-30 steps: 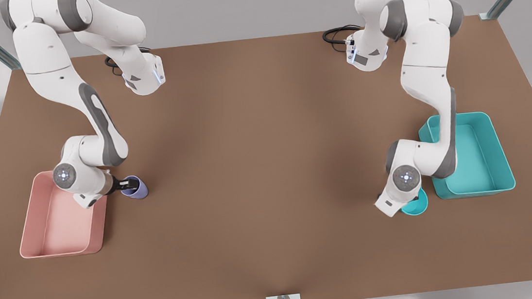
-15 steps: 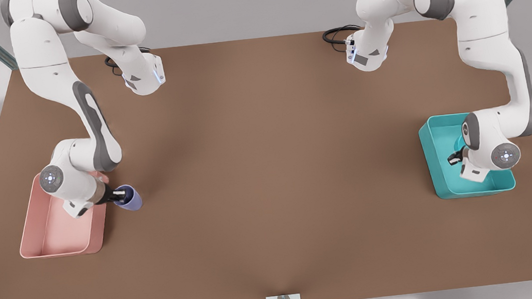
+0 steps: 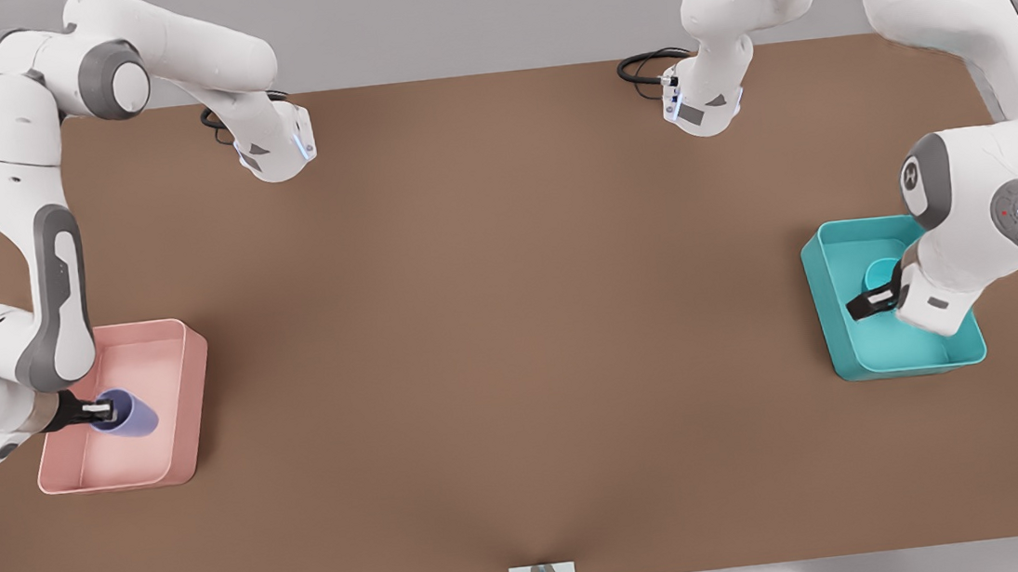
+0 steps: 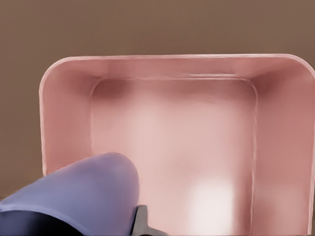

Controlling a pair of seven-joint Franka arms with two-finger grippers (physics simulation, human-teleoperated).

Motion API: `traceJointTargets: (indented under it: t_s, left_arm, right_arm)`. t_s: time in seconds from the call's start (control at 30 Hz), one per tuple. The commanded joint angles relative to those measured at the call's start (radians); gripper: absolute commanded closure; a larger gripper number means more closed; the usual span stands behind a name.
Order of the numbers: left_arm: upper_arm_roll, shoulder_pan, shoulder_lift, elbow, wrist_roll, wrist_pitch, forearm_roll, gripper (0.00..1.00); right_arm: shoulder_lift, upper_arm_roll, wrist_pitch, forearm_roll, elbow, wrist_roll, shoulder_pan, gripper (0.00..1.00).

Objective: Put the bowls and cups in different boxes

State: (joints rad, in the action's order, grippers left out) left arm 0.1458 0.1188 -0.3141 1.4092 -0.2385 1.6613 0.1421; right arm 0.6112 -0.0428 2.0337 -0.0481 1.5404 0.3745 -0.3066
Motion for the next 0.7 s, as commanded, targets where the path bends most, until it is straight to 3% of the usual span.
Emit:
traceJointTargets:
  t_s: [0.0, 0.1, 0.27, 0.3, 0.33, 0.5, 0.67]
  left_arm:
    - [0.027, 0.008, 0.006, -0.093, 0.232, -0.402, -0.092, 0.0]
    - [0.064, 0.008, 0.003, -0.162, 0.237, -0.407, -0.082, 0.0]
    - [0.069, 0.004, -0.019, -0.15, 0.232, -0.391, -0.087, 0.0]
    - [0.07, 0.004, -0.02, -0.15, 0.232, -0.393, -0.09, 0.0]
    - [0.075, 0.004, -0.02, -0.15, 0.231, -0.394, -0.088, 0.0]
    - [0.075, 0.007, -0.025, -0.148, 0.231, -0.393, -0.085, 0.0]
    - [0.075, 0.013, -0.025, -0.148, 0.231, -0.393, -0.085, 0.0]
  right_arm:
    - [0.039, -0.002, 0.054, 0.008, -0.006, 0.187, -0.002, 0.79]
    - [0.088, -0.002, 0.086, 0.008, -0.042, 0.188, -0.011, 0.79]
    - [0.108, -0.002, 0.091, 0.007, -0.04, 0.184, -0.013, 0.79]
    - [0.11, 0.0, 0.089, 0.005, -0.04, 0.187, -0.013, 0.18]
    - [0.108, 0.0, 0.089, 0.008, -0.039, 0.188, -0.013, 0.0]
    - [0.094, 0.006, 0.074, 0.01, -0.042, 0.185, -0.006, 0.0]
    - [-0.022, 0.014, -0.075, 0.013, -0.055, 0.185, -0.002, 0.0]
